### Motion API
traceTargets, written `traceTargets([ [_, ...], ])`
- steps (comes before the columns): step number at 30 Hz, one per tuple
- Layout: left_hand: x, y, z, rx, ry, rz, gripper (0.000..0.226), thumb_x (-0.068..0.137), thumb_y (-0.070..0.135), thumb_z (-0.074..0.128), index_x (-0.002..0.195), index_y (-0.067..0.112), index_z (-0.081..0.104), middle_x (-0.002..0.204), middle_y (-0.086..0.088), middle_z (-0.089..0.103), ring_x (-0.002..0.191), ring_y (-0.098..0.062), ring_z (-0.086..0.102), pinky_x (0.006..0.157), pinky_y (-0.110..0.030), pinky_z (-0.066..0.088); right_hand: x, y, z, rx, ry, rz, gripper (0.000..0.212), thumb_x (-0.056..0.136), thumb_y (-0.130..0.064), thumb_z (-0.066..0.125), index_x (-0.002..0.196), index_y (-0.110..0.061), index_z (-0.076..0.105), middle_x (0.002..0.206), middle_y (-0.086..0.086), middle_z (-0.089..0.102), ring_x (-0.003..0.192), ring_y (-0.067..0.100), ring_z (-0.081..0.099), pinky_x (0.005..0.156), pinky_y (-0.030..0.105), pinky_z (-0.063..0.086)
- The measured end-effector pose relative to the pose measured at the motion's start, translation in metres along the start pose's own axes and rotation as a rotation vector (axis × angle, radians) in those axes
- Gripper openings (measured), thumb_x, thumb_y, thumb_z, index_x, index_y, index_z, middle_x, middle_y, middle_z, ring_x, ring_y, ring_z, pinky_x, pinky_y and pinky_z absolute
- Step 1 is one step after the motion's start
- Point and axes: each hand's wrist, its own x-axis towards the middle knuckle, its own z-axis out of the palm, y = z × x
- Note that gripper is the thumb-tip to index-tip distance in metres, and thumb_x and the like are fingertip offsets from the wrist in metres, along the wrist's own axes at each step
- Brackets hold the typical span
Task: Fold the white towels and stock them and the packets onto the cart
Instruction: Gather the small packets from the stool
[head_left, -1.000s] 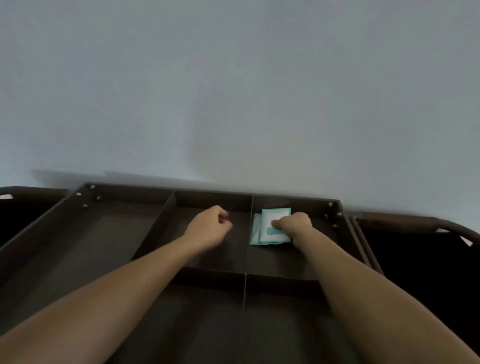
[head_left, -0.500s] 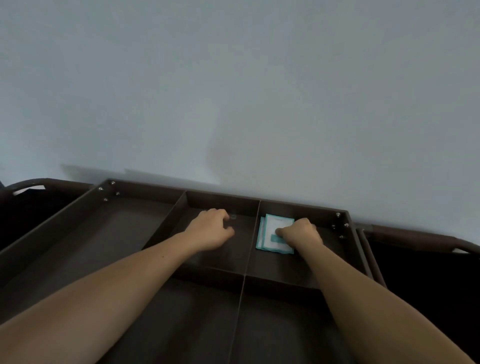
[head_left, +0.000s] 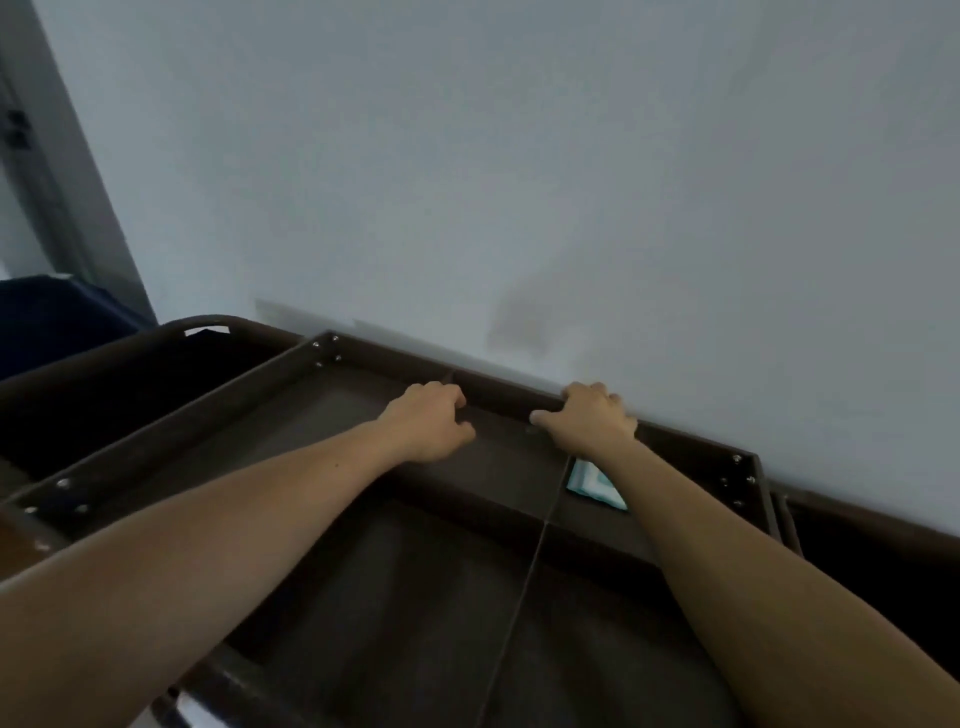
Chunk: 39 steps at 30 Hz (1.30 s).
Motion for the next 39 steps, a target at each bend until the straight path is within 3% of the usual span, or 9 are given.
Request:
traceTargets([
  [4, -0.029, -0.05, -0.03, 0.0, 0.112, -0.072, 0.053, 0.091, 0.04, 0.059, 0.139, 0.018, 0.049, 0.138, -0.005, 0.051, 0.125, -0.026, 0.049, 0.102, -0.046, 0.045, -0.022, -0.074, 0.007, -0.018, -0.058, -0.234, 0.062, 0.085, -0.062, 0.06, 0.132, -0.023, 0.053, 0.135, 0.009, 0.048, 0.125, 0.033, 0.044, 0.103, 0.052, 0.042],
  [7, -0.061, -0.111, -0.054, 0.013, 0.169, -0.153, 0.054, 0.09, 0.041, 0.058, 0.138, 0.019, 0.051, 0.137, -0.005, 0.052, 0.126, -0.026, 0.049, 0.102, -0.046, 0.044, -0.04, -0.138, 0.024, -0.015, -0.082, -0.358, 0.072, 0.086, -0.062, 0.061, 0.146, -0.025, 0.044, 0.148, 0.008, 0.04, 0.137, 0.033, 0.037, 0.11, 0.055, 0.036],
  [11, -0.117, -0.212, -0.088, -0.06, 0.197, -0.249, 0.044, 0.087, 0.041, 0.061, 0.127, 0.024, 0.058, 0.114, -0.001, 0.061, 0.099, -0.023, 0.061, 0.086, -0.045, 0.055, -0.071, -0.236, 0.062, -0.024, -0.095, -0.48, 0.079, 0.087, -0.062, 0.061, 0.152, -0.027, 0.034, 0.159, 0.005, 0.028, 0.145, 0.031, 0.026, 0.115, 0.057, 0.028],
  [17, -0.205, -0.367, -0.134, -0.033, 0.275, -0.393, 0.044, 0.089, 0.04, 0.059, 0.128, 0.02, 0.058, 0.112, -0.002, 0.061, 0.098, -0.024, 0.061, 0.086, -0.045, 0.055, -0.131, -0.392, 0.123, -0.045, -0.134, -0.654, 0.074, 0.089, -0.058, 0.061, 0.152, -0.026, 0.035, 0.158, 0.005, 0.03, 0.145, 0.032, 0.027, 0.115, 0.057, 0.028],
  [22, -0.253, -0.459, -0.154, -0.027, 0.26, -0.503, 0.03, 0.079, 0.045, 0.054, 0.101, 0.027, 0.063, 0.095, 0.004, 0.059, 0.083, -0.019, 0.059, 0.077, -0.043, 0.057, -0.17, -0.494, 0.163, -0.073, -0.176, -0.757, 0.072, 0.091, -0.058, 0.06, 0.152, -0.027, 0.036, 0.158, 0.004, 0.029, 0.146, 0.03, 0.026, 0.116, 0.059, 0.027],
  [30, -0.259, -0.562, -0.16, -0.034, 0.307, -0.622, 0.036, 0.089, 0.041, 0.058, 0.119, 0.021, 0.058, 0.109, -0.001, 0.057, 0.095, -0.021, 0.056, 0.084, -0.042, 0.056, -0.159, -0.596, 0.215, -0.104, -0.25, -0.861, 0.065, 0.091, -0.058, 0.06, 0.145, -0.025, 0.045, 0.153, 0.004, 0.037, 0.14, 0.029, 0.034, 0.109, 0.05, 0.034],
  [35, -0.239, -0.616, -0.172, 0.029, 0.283, -0.692, 0.028, 0.087, 0.037, 0.059, 0.109, 0.02, 0.061, 0.102, -0.002, 0.056, 0.09, -0.021, 0.055, 0.077, -0.036, 0.056, -0.116, -0.664, 0.244, -0.05, -0.251, -0.897, 0.069, 0.09, -0.06, 0.06, 0.147, -0.024, 0.044, 0.156, 0.007, 0.037, 0.141, 0.033, 0.038, 0.111, 0.056, 0.037],
  [39, -0.216, -0.656, -0.191, 0.083, 0.266, -0.72, 0.025, 0.088, 0.035, 0.059, 0.106, 0.018, 0.059, 0.102, -0.003, 0.056, 0.087, -0.02, 0.054, 0.066, -0.032, 0.048, -0.083, -0.716, 0.26, -0.005, -0.307, -0.918, 0.067, 0.091, -0.057, 0.061, 0.146, -0.023, 0.045, 0.152, 0.006, 0.044, 0.135, 0.03, 0.047, 0.11, 0.05, 0.042],
])
